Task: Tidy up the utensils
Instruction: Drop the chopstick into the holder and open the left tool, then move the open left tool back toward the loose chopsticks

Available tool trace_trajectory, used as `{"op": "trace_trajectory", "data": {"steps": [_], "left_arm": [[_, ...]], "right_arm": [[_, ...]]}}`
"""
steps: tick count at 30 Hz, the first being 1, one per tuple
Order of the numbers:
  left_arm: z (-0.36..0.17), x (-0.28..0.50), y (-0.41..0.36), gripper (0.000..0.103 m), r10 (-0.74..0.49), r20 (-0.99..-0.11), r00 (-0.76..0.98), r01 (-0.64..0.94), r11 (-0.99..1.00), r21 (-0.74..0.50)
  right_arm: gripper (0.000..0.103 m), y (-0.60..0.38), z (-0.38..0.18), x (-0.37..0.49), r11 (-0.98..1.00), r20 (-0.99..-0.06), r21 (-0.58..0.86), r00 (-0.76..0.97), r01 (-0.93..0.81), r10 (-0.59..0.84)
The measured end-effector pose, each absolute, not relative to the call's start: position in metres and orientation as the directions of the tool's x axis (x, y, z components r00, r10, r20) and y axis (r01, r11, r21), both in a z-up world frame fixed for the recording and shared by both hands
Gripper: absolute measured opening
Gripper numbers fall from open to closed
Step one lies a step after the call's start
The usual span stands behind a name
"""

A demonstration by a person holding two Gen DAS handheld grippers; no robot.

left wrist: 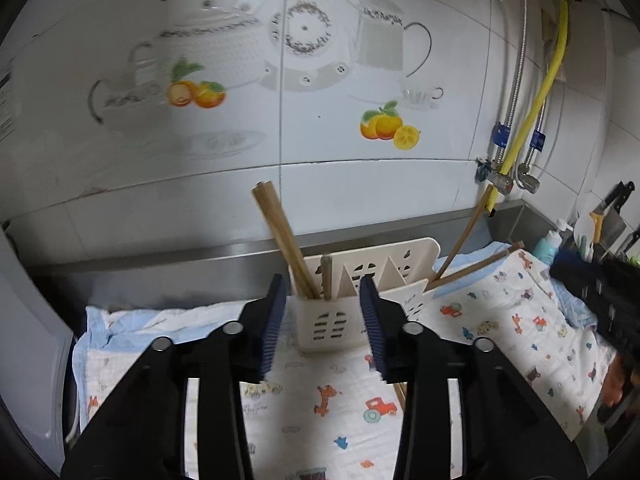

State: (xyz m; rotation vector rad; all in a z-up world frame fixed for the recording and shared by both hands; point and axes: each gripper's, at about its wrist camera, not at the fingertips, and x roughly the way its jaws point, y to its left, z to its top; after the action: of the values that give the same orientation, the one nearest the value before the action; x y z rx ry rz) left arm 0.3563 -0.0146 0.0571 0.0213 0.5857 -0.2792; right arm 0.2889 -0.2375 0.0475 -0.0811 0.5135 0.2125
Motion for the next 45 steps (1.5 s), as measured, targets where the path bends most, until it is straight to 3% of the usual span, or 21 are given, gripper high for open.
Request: {"op": "trace_trajectory", "data": {"steps": [10, 18, 25, 45], "left_arm": [[0.023, 0.300, 0.011, 0.056, -0.210, -0.545, 0.812, 0.200, 0.977, -0.079], [-0.007, 0.272, 0.039, 0.061, -0.162, -0.568, 0.807, 0.124, 0.987, -0.104], [-0.030, 0.260, 0.046, 0.064, -0.122, -0.592, 0.796, 0.087, 0.992, -0.087], [-0.078, 0.247, 0.026, 0.065, -0.159, -0.666, 0.729, 0.101, 0.987, -0.125]], "right_arm": [[0.020, -0.217, -0.066, 0.230, 0.970, -0.646, 0.082, 0.729, -0.229, 0.227], [0.016, -0.194, -0.127, 0.222, 0.968, -0.724, 0.149, 0.644, -0.203, 0.247], [0.013, -0.182, -0.146, 0.225, 0.972, -0.747, 0.149, 0.624, -0.181, 0.230], [0.007, -0.184, -0.151, 0.228, 0.982, -0.750, 0.101, 0.637, -0.159, 0.180]]}}
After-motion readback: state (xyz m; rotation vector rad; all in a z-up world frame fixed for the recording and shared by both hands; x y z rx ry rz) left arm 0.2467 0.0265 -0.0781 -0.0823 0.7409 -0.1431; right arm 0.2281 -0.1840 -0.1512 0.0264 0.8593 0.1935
